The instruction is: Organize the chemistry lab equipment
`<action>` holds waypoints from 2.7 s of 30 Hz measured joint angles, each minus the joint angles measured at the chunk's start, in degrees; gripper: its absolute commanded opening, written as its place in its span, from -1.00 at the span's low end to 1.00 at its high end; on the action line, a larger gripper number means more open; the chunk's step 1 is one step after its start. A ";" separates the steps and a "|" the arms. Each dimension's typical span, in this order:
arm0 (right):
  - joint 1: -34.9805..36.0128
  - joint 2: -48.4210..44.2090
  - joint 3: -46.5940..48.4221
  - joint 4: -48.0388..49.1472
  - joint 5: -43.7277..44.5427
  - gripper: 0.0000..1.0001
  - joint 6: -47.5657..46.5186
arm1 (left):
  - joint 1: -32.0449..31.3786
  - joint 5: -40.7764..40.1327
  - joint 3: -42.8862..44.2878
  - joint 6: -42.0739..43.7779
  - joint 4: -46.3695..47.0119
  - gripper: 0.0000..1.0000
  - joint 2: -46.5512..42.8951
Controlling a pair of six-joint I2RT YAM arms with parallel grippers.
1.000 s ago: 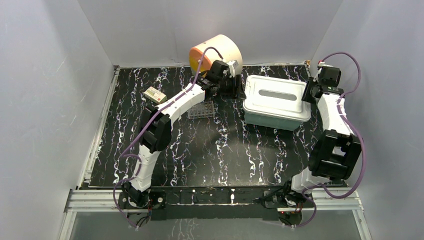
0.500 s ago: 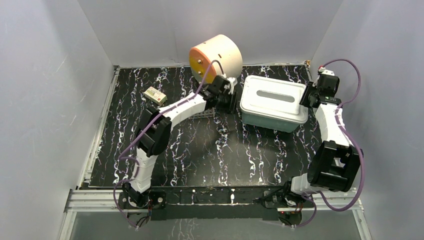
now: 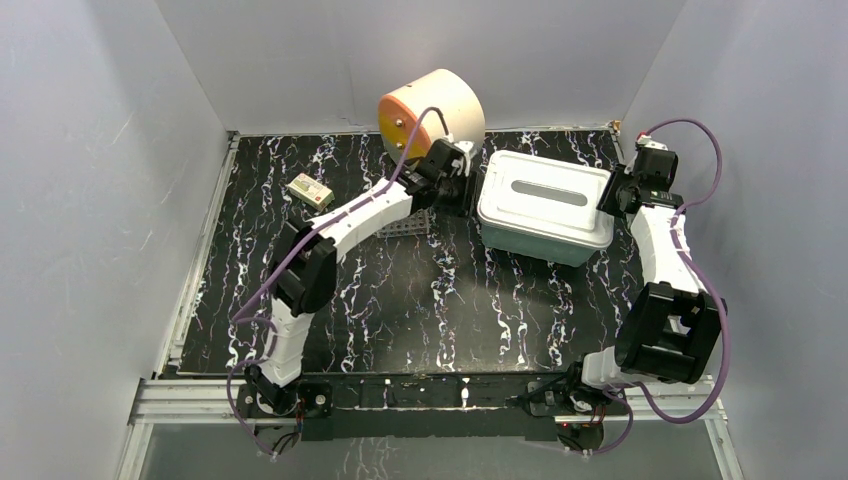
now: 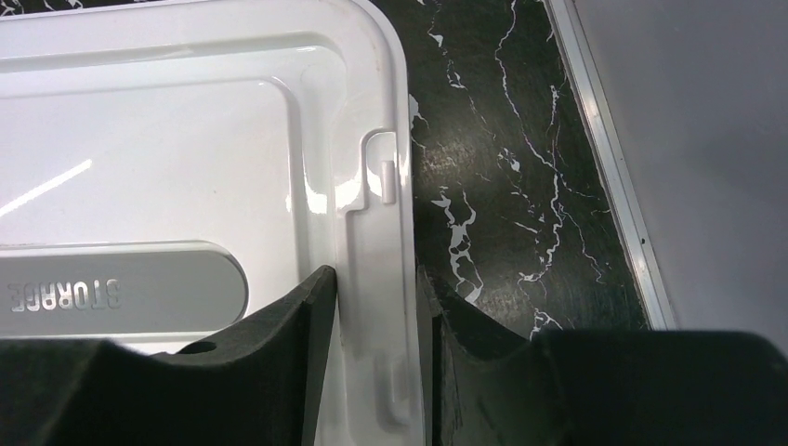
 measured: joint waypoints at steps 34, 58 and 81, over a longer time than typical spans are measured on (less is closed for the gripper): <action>0.09 0.44 -0.17 0.02 -3.19 -0.17 0.68 | 0.35 3.45 -11.98 -5.70 15.93 -0.55 -8.74; 0.09 1.49 1.77 -1.84 -3.15 -0.09 3.54 | -0.02 0.48 -18.95 -6.97 25.22 -0.27 -11.34; 0.42 3.23 12.41 -14.49 -3.21 0.02 2.54 | 0.39 -1.75 8.76 -1.42 -3.82 0.53 -1.20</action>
